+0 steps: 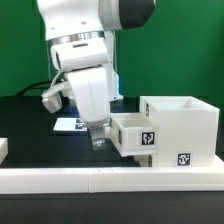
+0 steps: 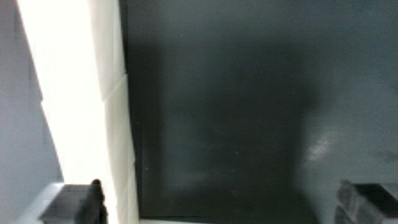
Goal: Assemble drawer
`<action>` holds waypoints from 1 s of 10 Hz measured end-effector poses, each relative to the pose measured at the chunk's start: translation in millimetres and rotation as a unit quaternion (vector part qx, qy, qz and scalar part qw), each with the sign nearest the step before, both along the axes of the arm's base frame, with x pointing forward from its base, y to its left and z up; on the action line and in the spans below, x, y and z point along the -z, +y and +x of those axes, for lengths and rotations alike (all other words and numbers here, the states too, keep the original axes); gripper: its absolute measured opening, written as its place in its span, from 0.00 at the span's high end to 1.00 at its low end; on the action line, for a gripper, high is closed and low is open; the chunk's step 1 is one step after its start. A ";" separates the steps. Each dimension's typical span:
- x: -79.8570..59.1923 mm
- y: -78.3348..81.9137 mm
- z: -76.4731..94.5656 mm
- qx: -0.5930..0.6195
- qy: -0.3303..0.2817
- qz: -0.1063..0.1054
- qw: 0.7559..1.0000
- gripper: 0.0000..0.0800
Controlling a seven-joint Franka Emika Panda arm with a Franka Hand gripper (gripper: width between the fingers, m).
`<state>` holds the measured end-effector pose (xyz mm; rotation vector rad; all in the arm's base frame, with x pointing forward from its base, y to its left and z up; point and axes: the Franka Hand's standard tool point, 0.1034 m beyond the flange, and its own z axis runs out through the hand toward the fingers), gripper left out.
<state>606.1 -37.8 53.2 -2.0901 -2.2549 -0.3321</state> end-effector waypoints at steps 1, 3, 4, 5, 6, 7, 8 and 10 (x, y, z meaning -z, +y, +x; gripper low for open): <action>-0.5 7.2 -0.5 0.003 0.003 0.003 1.000 0.19; 0.3 17.4 -1.5 0.003 0.006 0.004 1.000 0.19; 1.8 22.0 -2.8 0.007 0.010 0.001 1.000 0.19; 2.0 23.2 -2.1 0.003 0.007 -0.001 1.000 0.19; 1.9 27.8 -1.6 0.008 0.006 -0.001 1.000 0.19; 1.9 37.5 -1.6 0.007 0.006 0.000 1.000 0.19; 2.0 43.4 -1.2 0.006 0.006 0.000 1.000 0.19; 3.2 54.1 -1.8 0.016 0.011 -0.003 1.000 0.19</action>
Offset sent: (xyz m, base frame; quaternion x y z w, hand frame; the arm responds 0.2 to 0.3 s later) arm -0.0094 0.0156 -0.0067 0.0325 -0.0339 0.0062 0.9989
